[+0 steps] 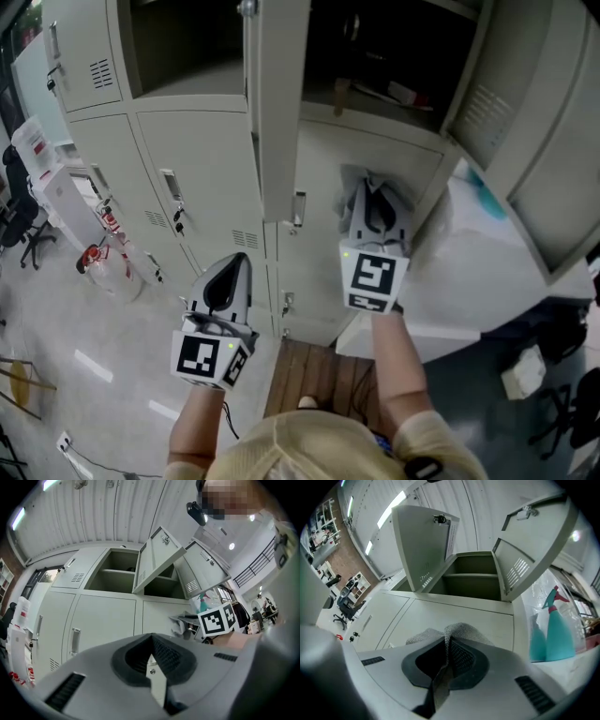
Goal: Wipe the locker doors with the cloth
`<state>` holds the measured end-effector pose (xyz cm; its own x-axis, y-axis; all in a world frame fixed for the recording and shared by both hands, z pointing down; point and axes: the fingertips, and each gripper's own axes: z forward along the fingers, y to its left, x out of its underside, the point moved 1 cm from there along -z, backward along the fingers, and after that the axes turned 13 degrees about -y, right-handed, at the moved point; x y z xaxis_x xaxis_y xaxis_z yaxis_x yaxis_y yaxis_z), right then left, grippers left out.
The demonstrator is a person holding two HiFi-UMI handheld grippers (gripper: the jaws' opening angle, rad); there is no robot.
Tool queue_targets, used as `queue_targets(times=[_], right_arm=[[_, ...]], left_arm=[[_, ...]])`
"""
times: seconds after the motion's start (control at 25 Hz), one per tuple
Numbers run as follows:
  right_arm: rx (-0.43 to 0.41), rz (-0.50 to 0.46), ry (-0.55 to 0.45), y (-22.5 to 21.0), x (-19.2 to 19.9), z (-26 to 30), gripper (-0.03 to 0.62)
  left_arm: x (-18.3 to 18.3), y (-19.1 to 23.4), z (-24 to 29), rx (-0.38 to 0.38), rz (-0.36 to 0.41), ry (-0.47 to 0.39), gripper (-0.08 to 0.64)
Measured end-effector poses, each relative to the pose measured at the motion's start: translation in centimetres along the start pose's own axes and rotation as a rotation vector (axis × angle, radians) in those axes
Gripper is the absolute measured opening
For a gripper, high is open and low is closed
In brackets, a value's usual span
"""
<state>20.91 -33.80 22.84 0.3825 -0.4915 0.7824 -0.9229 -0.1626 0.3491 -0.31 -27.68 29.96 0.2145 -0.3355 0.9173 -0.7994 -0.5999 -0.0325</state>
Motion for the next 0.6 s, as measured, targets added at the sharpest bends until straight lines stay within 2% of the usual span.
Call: queue_targets(times=[0.6], right_arm=[[0.143,-0.05,0.091,-6.4,2.2,-3.8,0.005]], left_arm=[[1.0,-3.6,1.8,0.084,-0.042,-0.007,-0.003]])
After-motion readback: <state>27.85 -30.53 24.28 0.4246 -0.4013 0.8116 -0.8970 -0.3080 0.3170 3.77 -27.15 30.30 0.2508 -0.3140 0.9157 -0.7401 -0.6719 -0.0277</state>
